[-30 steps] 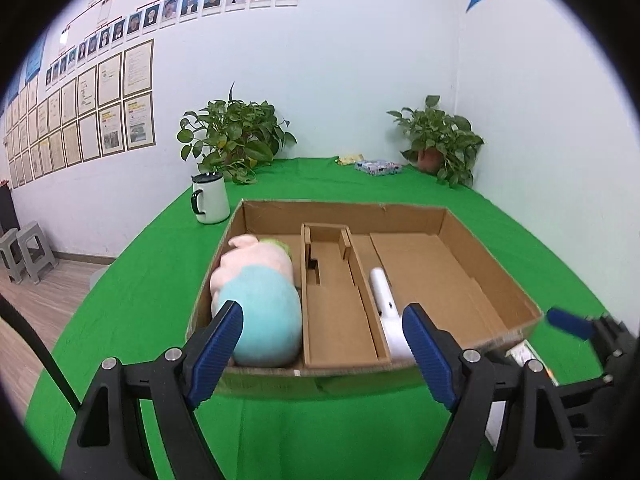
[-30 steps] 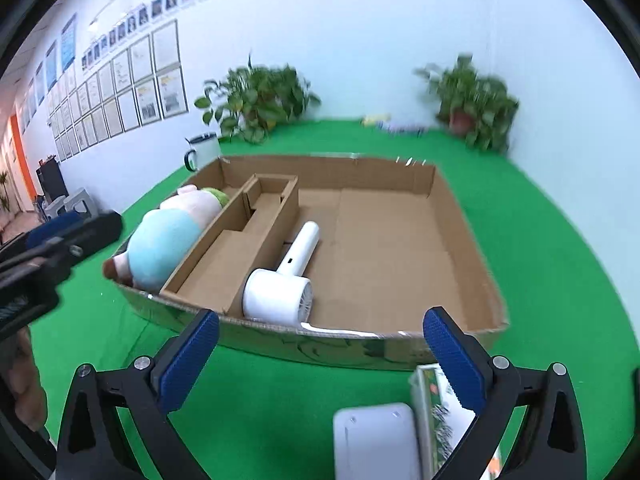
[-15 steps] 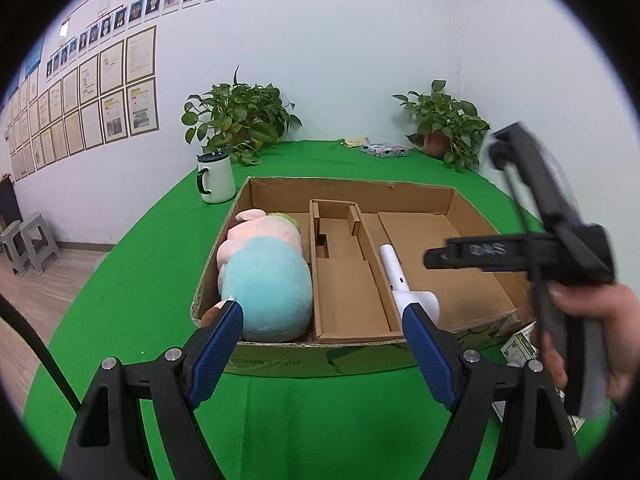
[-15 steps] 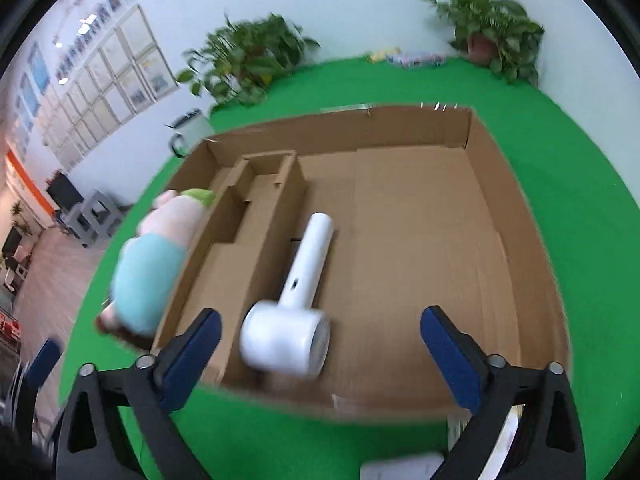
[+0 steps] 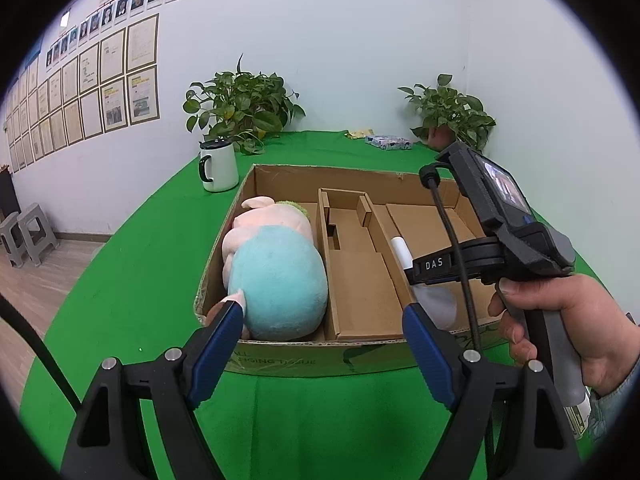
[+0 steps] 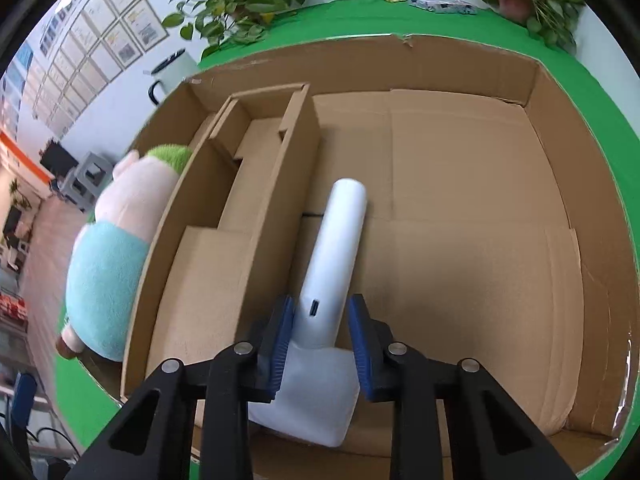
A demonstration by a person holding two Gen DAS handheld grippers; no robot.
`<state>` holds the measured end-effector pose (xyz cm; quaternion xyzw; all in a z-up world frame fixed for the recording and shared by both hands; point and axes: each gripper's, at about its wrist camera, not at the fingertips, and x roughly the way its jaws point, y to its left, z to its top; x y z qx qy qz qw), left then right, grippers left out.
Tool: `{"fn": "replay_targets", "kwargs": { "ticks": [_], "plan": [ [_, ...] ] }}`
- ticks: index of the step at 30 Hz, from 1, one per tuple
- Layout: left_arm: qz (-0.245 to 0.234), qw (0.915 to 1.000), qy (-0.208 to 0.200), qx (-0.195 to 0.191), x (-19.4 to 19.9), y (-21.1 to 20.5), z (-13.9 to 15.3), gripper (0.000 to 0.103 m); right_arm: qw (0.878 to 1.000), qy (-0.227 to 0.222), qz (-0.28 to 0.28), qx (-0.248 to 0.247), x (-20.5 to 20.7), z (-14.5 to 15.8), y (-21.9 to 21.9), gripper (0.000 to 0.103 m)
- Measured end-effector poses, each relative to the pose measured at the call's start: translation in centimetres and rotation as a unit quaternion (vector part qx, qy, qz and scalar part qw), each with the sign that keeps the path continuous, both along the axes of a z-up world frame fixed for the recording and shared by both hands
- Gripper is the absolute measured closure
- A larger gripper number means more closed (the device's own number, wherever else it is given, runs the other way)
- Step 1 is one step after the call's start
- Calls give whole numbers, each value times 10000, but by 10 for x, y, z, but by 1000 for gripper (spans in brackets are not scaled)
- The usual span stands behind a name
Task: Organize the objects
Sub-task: 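Push the hair dryer into place beside the tray with the right gripper, then move the right gripper back to the white rectangular device on the table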
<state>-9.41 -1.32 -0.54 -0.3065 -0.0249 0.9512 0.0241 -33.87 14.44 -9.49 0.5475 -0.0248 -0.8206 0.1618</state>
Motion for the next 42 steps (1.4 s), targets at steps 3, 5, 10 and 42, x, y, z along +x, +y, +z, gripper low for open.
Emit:
{"fn": "replay_targets", "kwargs": {
  "ticks": [3, 5, 10, 42],
  "plan": [
    [4, 10000, -24, -22, 1, -1, -1, 21, 9998, 134, -63, 148, 2, 3, -2, 67],
    [8, 10000, -52, -20, 0, -1, -2, 21, 9998, 131, -126, 67, 1, 5, -1, 60],
    [7, 10000, -64, 6, 0, -2, -2, 21, 9998, -179, -31, -56, -6, -7, -2, 77],
    [54, 9996, 260, -51, 3, 16, 16, 21, 9852, 1667, -366, -131, 112, 81, 58, 1]
  ]
}}
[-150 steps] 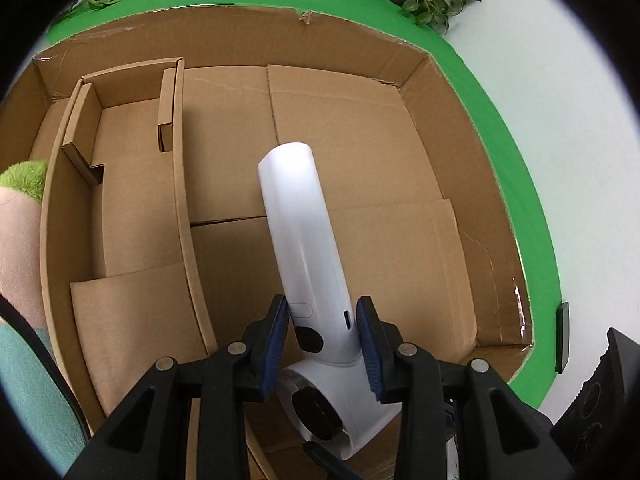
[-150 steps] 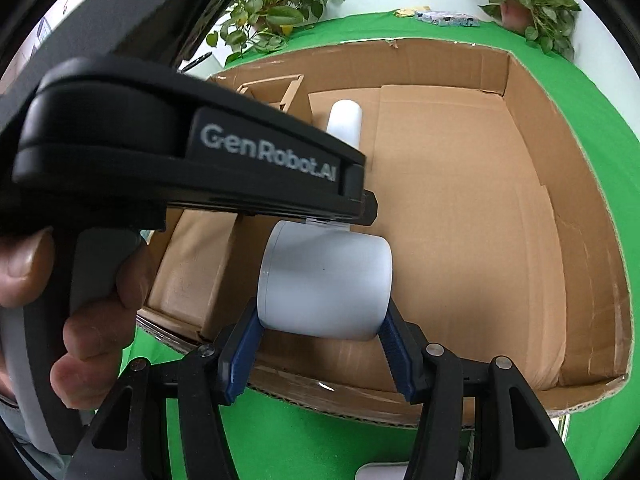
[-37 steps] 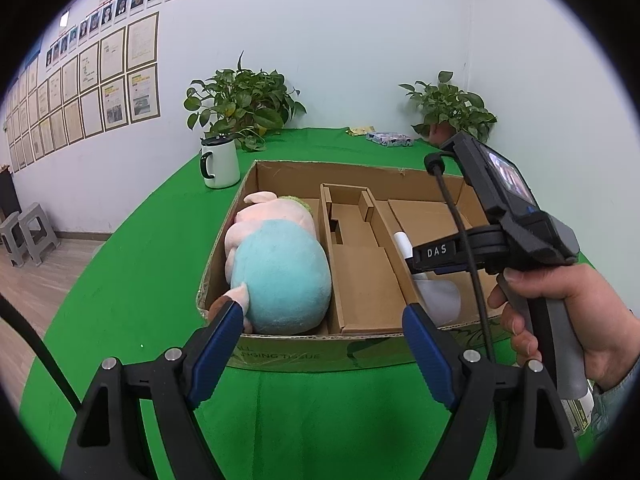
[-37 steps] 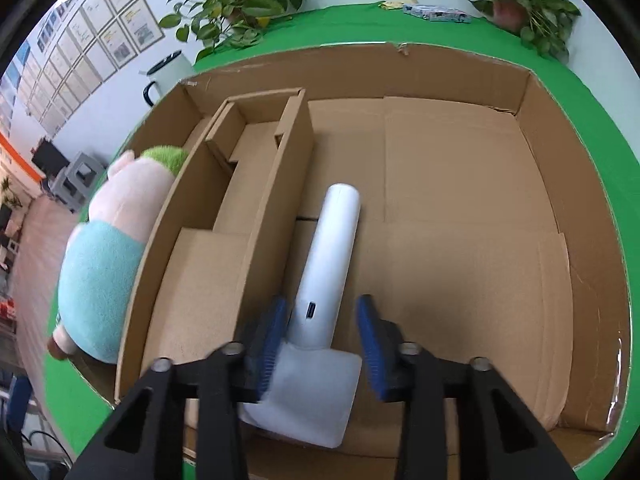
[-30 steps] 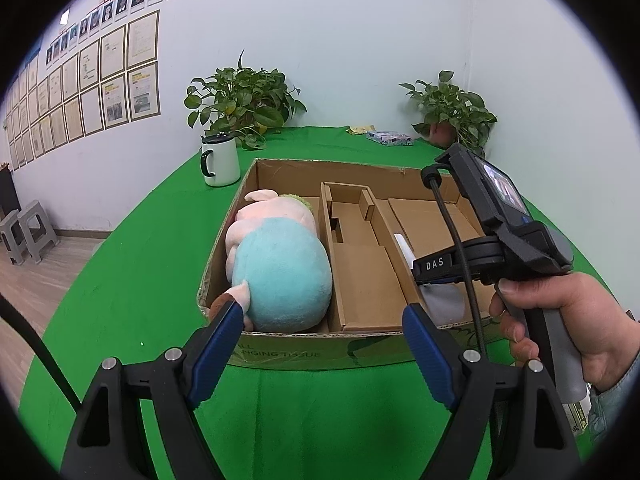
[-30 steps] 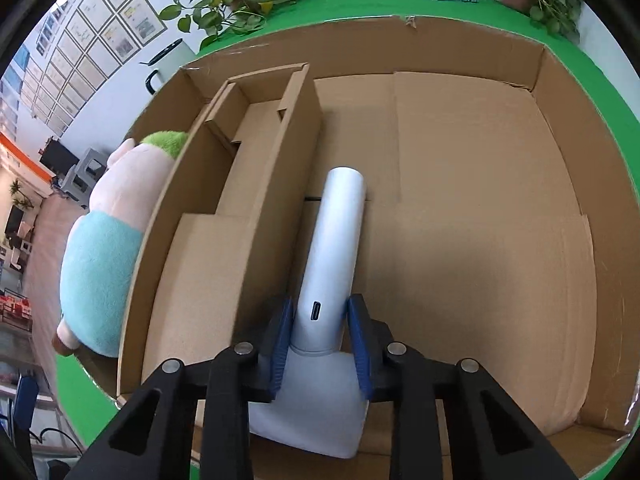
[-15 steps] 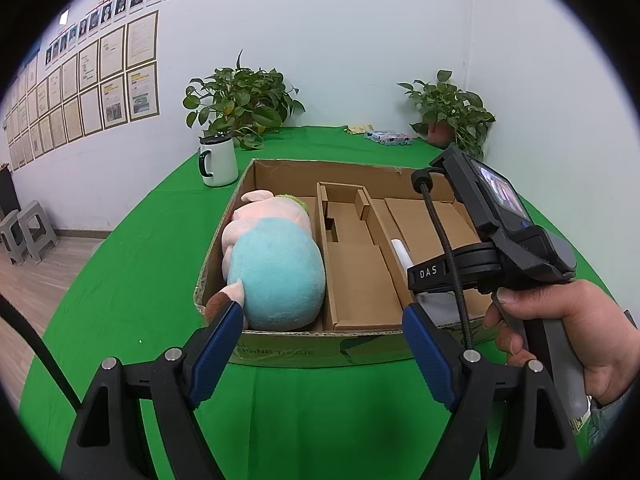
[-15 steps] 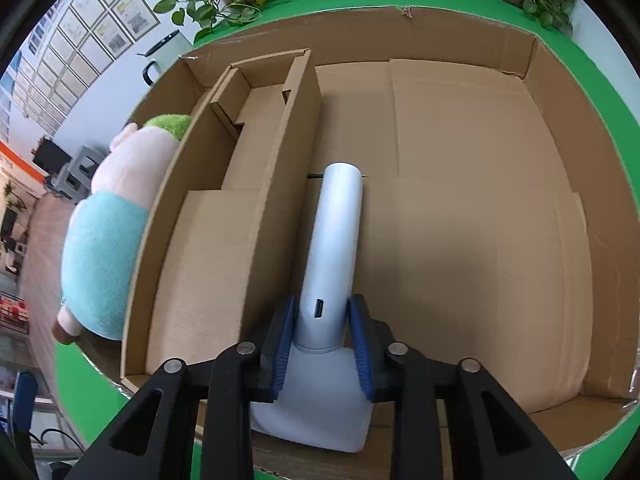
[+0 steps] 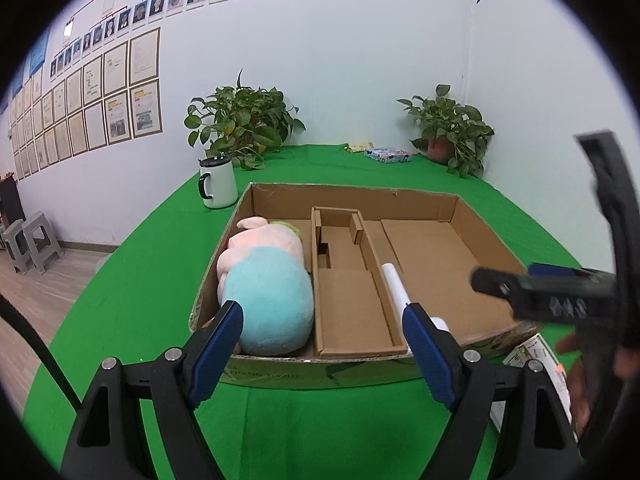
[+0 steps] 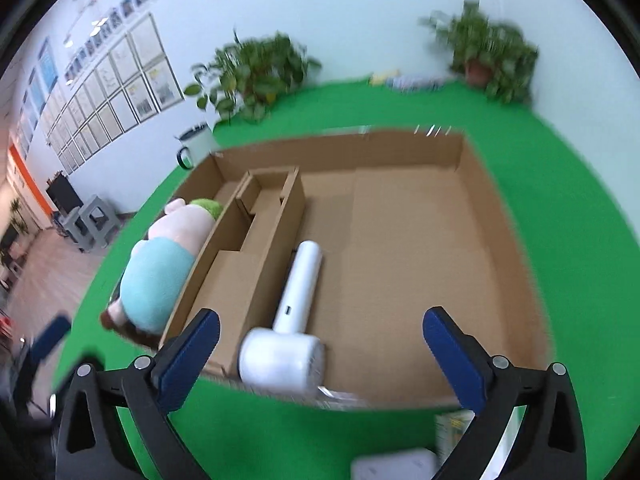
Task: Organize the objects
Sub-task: 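Move the right gripper back to the white rectangular device on the table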
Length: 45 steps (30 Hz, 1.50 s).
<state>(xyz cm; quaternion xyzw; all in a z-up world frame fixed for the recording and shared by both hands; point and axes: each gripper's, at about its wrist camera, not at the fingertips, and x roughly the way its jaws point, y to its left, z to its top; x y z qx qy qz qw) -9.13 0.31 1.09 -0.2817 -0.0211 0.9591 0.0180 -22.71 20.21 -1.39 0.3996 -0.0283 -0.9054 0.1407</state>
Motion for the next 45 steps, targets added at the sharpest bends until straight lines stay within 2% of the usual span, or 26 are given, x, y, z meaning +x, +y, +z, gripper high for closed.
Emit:
{"fn": "replay_targets", "kwargs": {
  "ticks": [4, 9, 13, 18, 20, 22, 25, 28, 33, 40, 43, 45],
  "plan": [
    [-36, 10000, 52, 43, 0, 10, 3, 21, 9975, 556, -99, 416, 50, 12, 14, 1],
    [-144, 9997, 201, 53, 8, 28, 6, 21, 9946, 796, -219, 632, 90, 12, 25, 1],
    [-235, 9991, 317, 150, 16, 35, 7, 21, 9929, 904, -86, 769, 119, 8, 27, 1],
    [-721, 9964, -246, 368, 22, 36, -16, 21, 9934, 749, 685, 530, 156, -23, 25, 1],
    [-1002, 9920, -576, 499, 26, 37, -35, 21, 9924, 571, 1031, 361, 176, -43, 25, 1],
    [-1106, 9883, -859, 601, 26, 39, -53, 21, 9924, 435, 1108, 325, 185, -59, 26, 1],
    [-1131, 9808, -1291, 931, 20, 38, -77, 22, 9931, 148, 1159, 128, 188, -79, 30, 1],
    [-1143, 9769, -1424, 1112, 18, 39, -84, 22, 9950, 84, 899, 433, 183, -90, 35, 1],
    [-1187, 9771, -1409, 1064, 12, 43, -84, 22, 9950, -74, 615, 779, 166, -99, 52, 1],
    [-1256, 9773, -1379, 1009, 16, 41, -83, 22, 9870, -30, 555, 1505, 153, -111, 37, 1],
    [-1251, 9773, -1385, 1000, 18, 37, -84, 22, 9837, -43, 513, 1723, 153, -114, 37, 9],
    [-1228, 9769, -1400, 1047, 19, 33, -85, 22, 9886, -244, 537, 1386, 151, -115, 41, 25]
  ]
}}
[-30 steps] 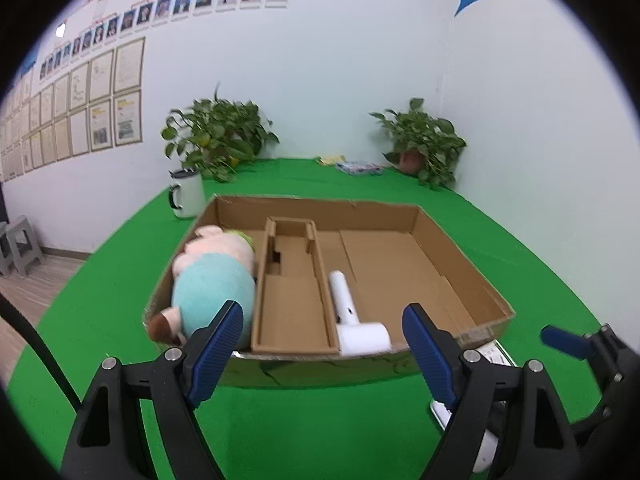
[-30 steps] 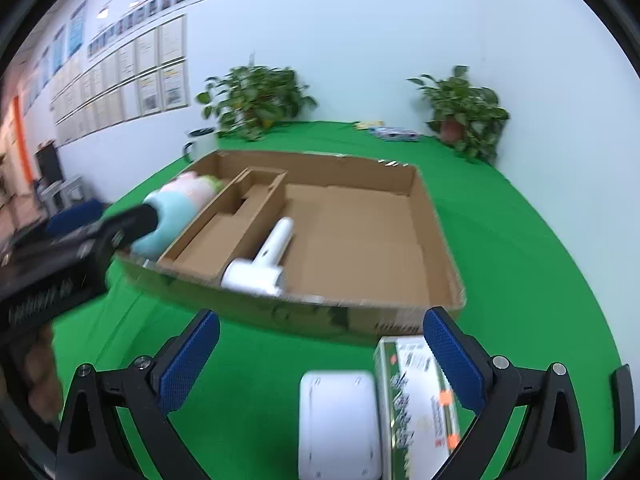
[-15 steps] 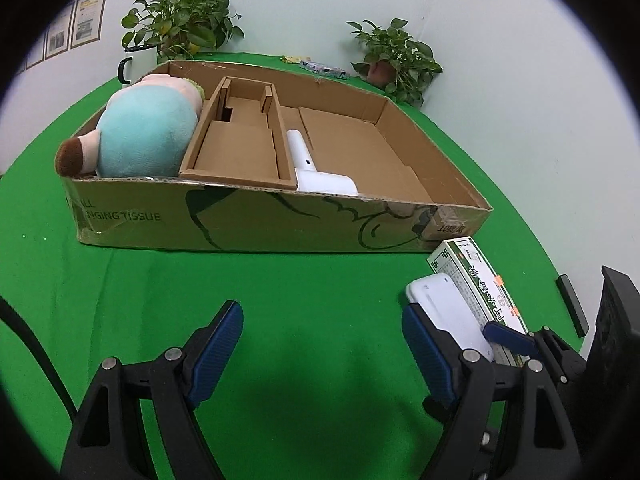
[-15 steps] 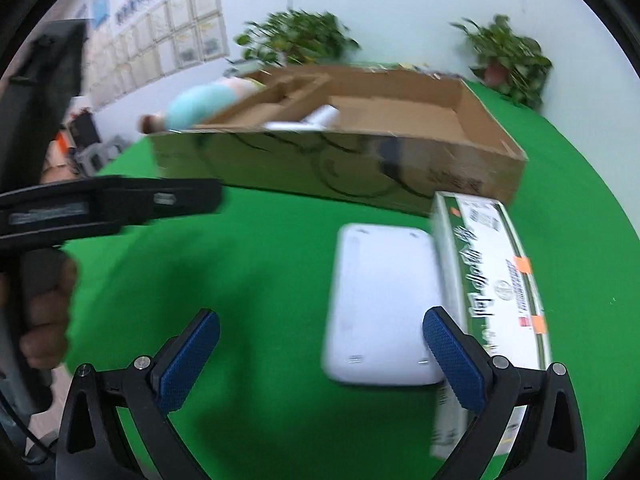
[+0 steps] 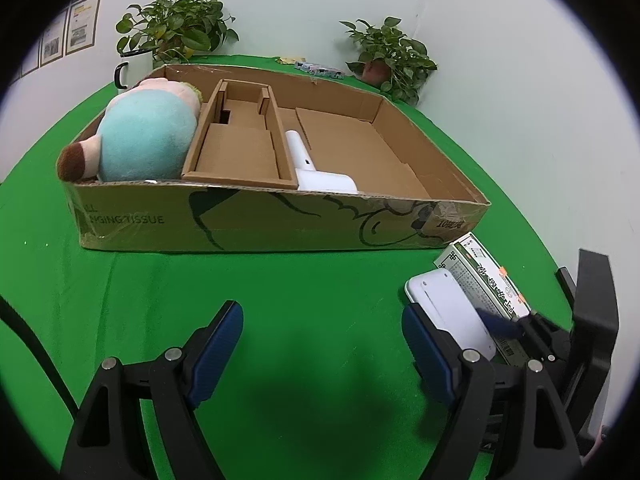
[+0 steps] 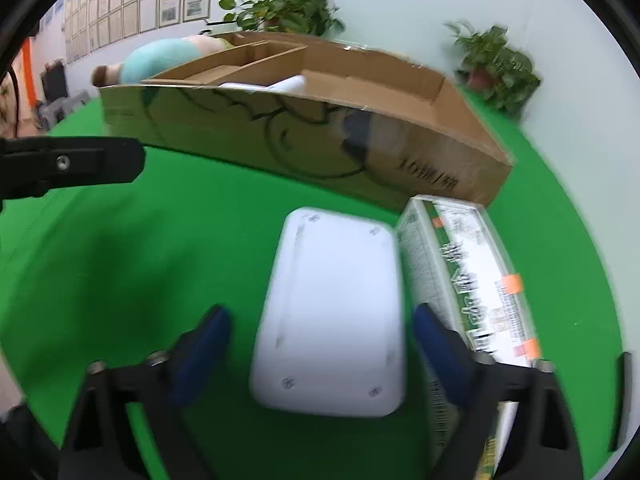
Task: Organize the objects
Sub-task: 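Move the right gripper back to the white rectangular device on the table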
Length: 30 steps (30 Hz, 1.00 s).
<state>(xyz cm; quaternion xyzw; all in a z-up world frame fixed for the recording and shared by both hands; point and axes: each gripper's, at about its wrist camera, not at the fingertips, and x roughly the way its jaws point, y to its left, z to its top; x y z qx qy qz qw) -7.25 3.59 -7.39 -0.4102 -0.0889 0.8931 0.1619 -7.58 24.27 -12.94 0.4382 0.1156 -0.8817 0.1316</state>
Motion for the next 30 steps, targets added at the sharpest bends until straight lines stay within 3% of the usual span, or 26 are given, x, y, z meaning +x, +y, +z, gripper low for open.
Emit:
{"fn": "replay_targets", "kwargs": {
  "ticks": [2, 3, 8, 10, 11, 13, 16, 20, 25, 27, 29, 30],
  "plan": [
    [23, 10000, -15, 29, 0, -3, -1, 22, 9992, -183, -114, -333, -2, -2, 5, 31],
    [27, 10000, -32, 35, 0, -5, -2, 22, 9996, -123, -93, -254, 0, -1, 4, 35],
    [-107, 9997, -144, 164, 1, -10, 2, 22, 9975, -89, 160, -679, 17, 12, -10, 36],
    [-183, 9992, -218, 285, -1, -11, 5, 22, 9941, 153, 319, -1026, 27, 28, -14, 27],
    [-240, 9982, -353, 415, -4, -11, 4, 22, 9920, 298, 364, -1172, 33, 36, -15, 0],
    [-335, 9944, -690, 721, -11, -10, -3, 22, 9911, 451, 341, -1205, 37, 42, -17, 0],
    [-497, 9857, -1139, 1139, -17, -3, -17, 22, 9930, 165, 450, -1084, 32, 30, -24, 1],
    [-785, 9739, -1585, 1424, -18, 13, -39, 22, 9939, -91, 406, -1024, 33, 16, -22, 1],
    [-897, 9660, -1665, 1765, -16, 22, -47, 23, 9937, -121, 297, -1078, 35, 11, -23, 1],
    [-864, 9646, -1685, 1836, -17, 24, -48, 27, 9934, -125, 281, -1101, 37, 11, -23, 1],
    [-941, 9638, -1750, 1780, -16, 29, -51, 46, 9933, -187, 329, -1091, 37, 9, -28, 4],
    [-939, 9649, -1746, 1724, -16, 31, -51, 50, 9934, -189, 339, -1083, 37, 9, -29, 6]
  ]
}}
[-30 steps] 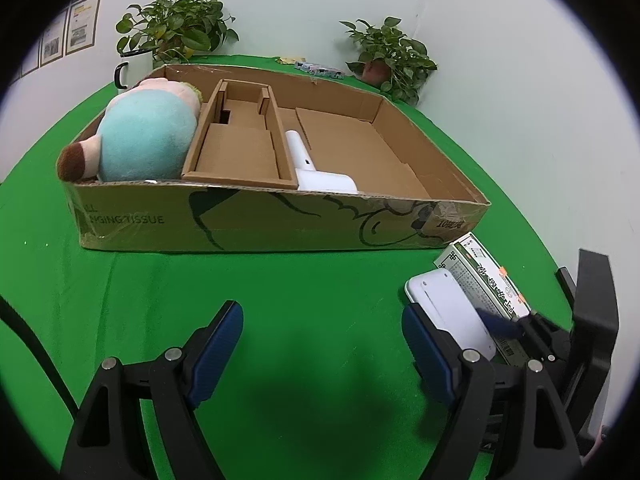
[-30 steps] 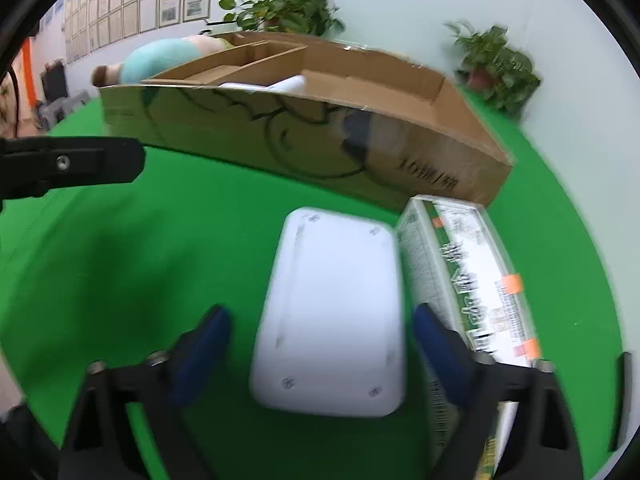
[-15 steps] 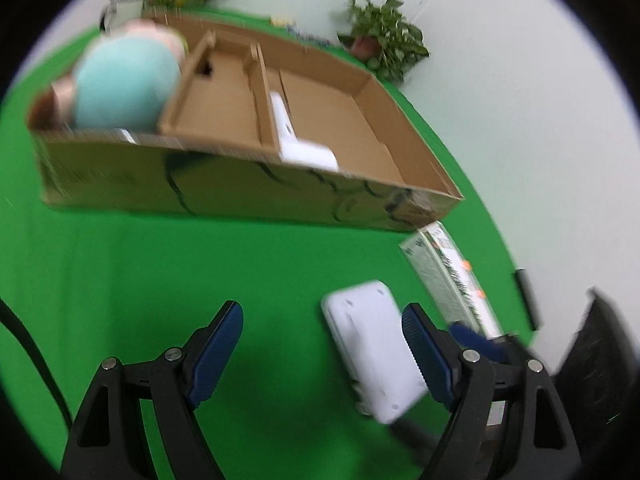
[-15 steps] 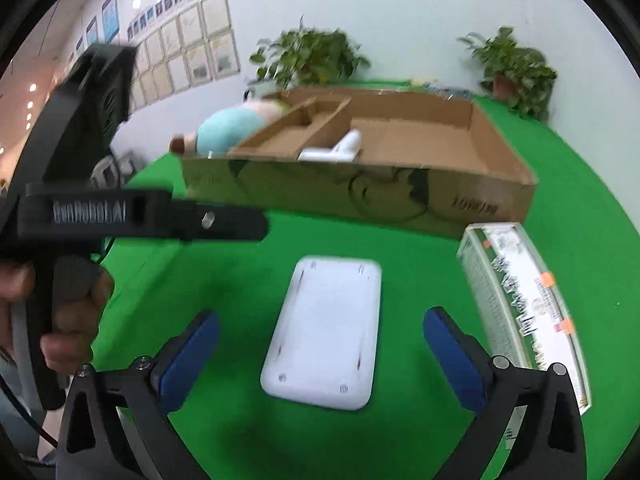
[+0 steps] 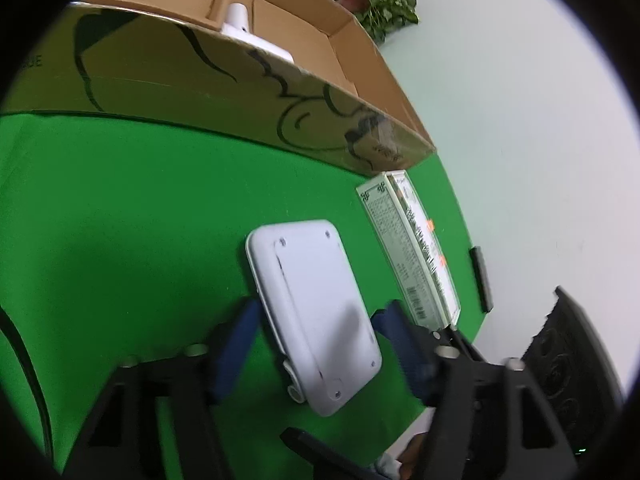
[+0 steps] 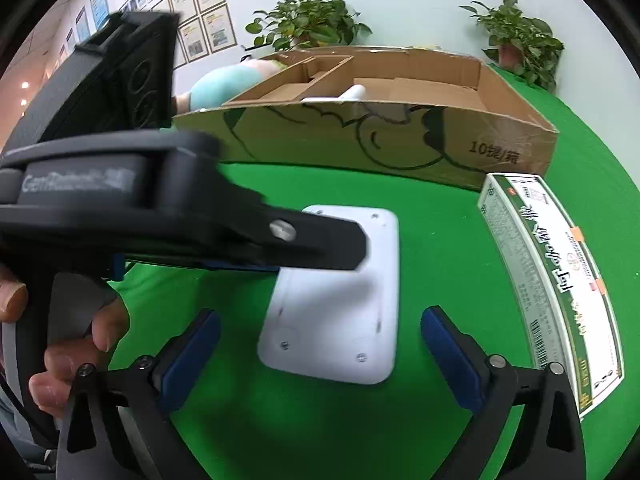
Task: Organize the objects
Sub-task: 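Move the right gripper back to the white rectangular device on the table, then grasp the white rectangular device with the right gripper and lift it, then carry the white device with the right gripper into the large box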
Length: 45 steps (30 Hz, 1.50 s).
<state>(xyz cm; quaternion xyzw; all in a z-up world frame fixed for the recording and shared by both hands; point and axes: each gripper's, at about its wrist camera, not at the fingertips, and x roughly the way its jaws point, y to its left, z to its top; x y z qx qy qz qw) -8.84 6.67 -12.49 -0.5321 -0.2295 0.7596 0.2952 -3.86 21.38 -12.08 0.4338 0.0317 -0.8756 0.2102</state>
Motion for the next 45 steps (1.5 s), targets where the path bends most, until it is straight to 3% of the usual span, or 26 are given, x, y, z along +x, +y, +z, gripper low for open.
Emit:
{"fn": "replay_targets", "kwargs": {
  "ticks": [2, 3, 4, 8, 13, 17, 25, 33, 37, 45],
  "plan": [
    [92, 9999, -1, -49, 2, 0, -1, 57, 10000, 18, -1, -8, 3, 0, 0, 11],
    [107, 9999, -33, -55, 2, 1, -1, 59, 10000, 16, -18, 6, 3, -1, -1, 18],
    [91, 9999, -85, -66, 2, 3, -3, 69, 10000, -9, -51, 54, 2, -3, -1, 21],
    [116, 9998, 13, -185, 8, 9, -2, 72, 9993, 25, -293, 233, 4, -5, 0, 36],
    [51, 9987, 282, -424, 19, 19, 12, 74, 9992, 52, -383, 134, 8, -3, 4, 38],
    [-23, 9962, 710, -514, 27, 25, 41, 76, 9982, 246, -525, -163, 19, 12, 14, 38],
    [-77, 9842, 1636, -670, 32, 24, 122, 76, 9928, 959, -598, -393, 31, 79, 16, 38],
    [-69, 9678, 2418, -693, 7, 16, 210, 77, 9832, 1644, -670, -425, 4, 165, 5, 38],
    [-62, 9636, 2566, -744, -14, 14, 243, 77, 9815, 1749, -658, -412, -18, 199, -2, 38],
    [-81, 9651, 2480, -842, -68, 18, 288, 77, 9820, 1651, -735, -555, -77, 257, -10, 38]
  ]
}}
